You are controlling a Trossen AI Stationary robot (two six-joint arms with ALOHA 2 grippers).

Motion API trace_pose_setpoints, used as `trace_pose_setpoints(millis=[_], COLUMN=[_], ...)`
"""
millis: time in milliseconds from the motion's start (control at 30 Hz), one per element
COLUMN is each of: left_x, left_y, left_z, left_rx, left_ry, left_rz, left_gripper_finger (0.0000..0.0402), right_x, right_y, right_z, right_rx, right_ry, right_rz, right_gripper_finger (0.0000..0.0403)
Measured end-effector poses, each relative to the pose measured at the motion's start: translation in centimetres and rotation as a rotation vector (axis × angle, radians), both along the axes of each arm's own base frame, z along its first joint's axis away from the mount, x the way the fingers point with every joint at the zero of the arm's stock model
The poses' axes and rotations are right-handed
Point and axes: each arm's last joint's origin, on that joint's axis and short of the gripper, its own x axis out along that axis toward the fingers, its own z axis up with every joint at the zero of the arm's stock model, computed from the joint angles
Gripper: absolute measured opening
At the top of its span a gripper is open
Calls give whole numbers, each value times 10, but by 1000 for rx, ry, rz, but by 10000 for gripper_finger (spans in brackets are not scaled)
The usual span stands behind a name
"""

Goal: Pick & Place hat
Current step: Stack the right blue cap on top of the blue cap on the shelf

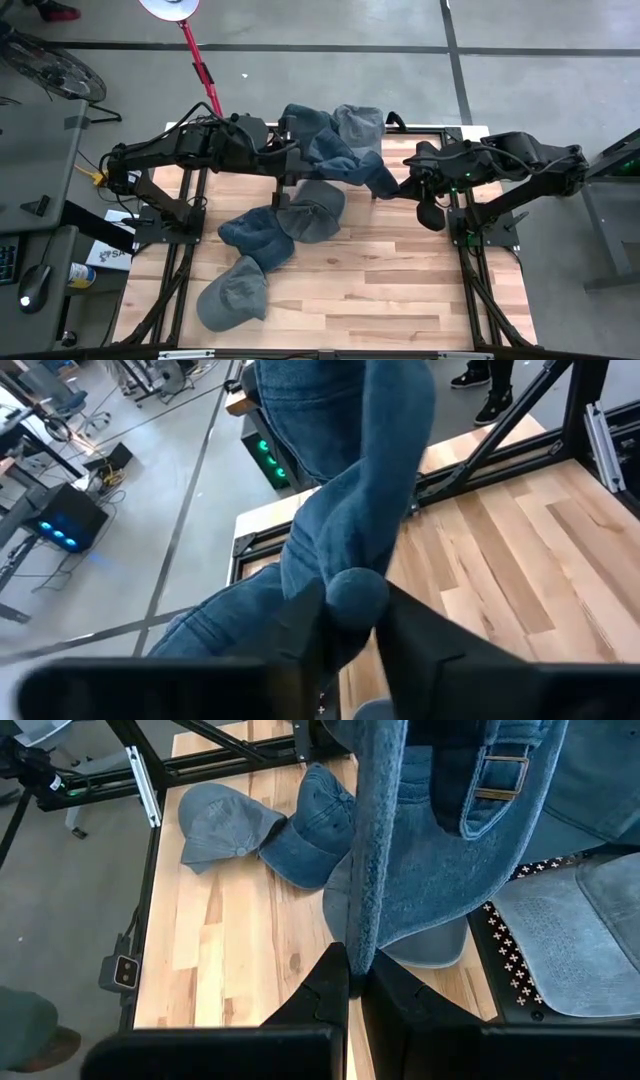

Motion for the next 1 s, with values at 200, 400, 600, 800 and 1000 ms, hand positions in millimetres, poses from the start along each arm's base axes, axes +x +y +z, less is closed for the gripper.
trace_pose_setpoints(millis=[200,400,600,800,1000], left_x=[0,-1,-6,-20,-34], left_y=[0,0,0,17,42], left_z=[0,-3,-1,5,6], left_rx=[-18,-25,-85,-207,-272], left_ry=[-2,29,22,6,30], left_rz=[6,11,14,78,118], left_gripper_finger=[16,5,4,4,4], right_x=[0,0,-3,-5,-5], right_y=[0,1,0,-2,-2], right_z=[0,1,3,4,4], right_rx=[-3,1,-3,-28,-47], right_ry=[0,-10,-18,-26,-28], right_rz=[-1,39,32,1,-22], right_gripper_finger=[6,53,106,122,117])
